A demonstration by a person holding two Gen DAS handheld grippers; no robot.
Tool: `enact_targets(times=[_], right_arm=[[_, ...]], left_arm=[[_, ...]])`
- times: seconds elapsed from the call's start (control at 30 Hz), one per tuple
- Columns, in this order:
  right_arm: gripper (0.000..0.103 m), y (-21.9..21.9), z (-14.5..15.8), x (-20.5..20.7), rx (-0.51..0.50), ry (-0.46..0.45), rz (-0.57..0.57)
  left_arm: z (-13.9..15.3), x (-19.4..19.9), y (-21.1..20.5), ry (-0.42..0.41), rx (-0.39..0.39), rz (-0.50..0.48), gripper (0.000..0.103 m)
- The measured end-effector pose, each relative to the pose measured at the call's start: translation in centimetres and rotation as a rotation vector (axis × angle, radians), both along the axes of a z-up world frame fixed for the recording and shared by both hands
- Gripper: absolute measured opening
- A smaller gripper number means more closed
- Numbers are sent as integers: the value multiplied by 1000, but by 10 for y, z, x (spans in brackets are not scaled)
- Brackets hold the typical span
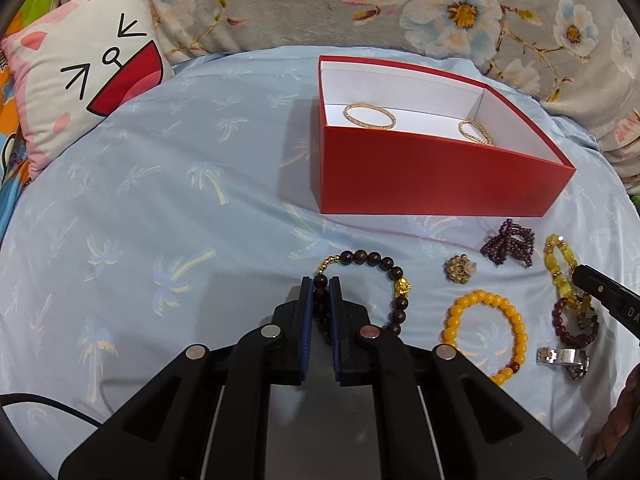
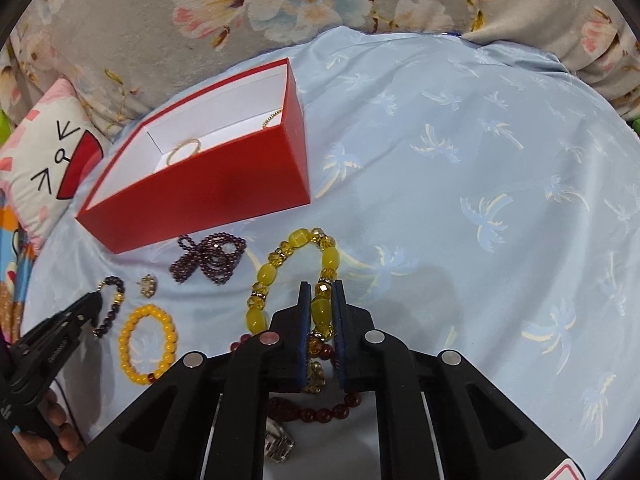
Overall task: Organize jewelry
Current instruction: 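Grasp the large yellow bead bracelet with the right tool while the left tool holds the black bracelet, then lower both bracelets into the red box and open both tools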
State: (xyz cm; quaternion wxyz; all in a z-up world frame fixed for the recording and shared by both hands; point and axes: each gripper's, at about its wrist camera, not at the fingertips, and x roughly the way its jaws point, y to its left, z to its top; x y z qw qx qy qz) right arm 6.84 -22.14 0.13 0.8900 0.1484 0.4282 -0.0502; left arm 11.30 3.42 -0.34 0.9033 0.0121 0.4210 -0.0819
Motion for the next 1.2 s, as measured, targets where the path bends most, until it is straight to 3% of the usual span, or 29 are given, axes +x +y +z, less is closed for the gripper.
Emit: enact_targets(times=[0.2,0.7,0.97,1.2], right_arm=[[10,5,29,-15,20,-69,35],[10,17,111,-37,64,-241,129],[10,19,141,8,41,-290,165],[10,22,145,71,57,-302,186]], left_arm=[[12,-13,-1,8,-47,-28,8],[87,-35,-18,-83,-93,-119,8],[130,5,-38,-179,-86,-138,8],[142,67,-53,-206,-76,-133,8]])
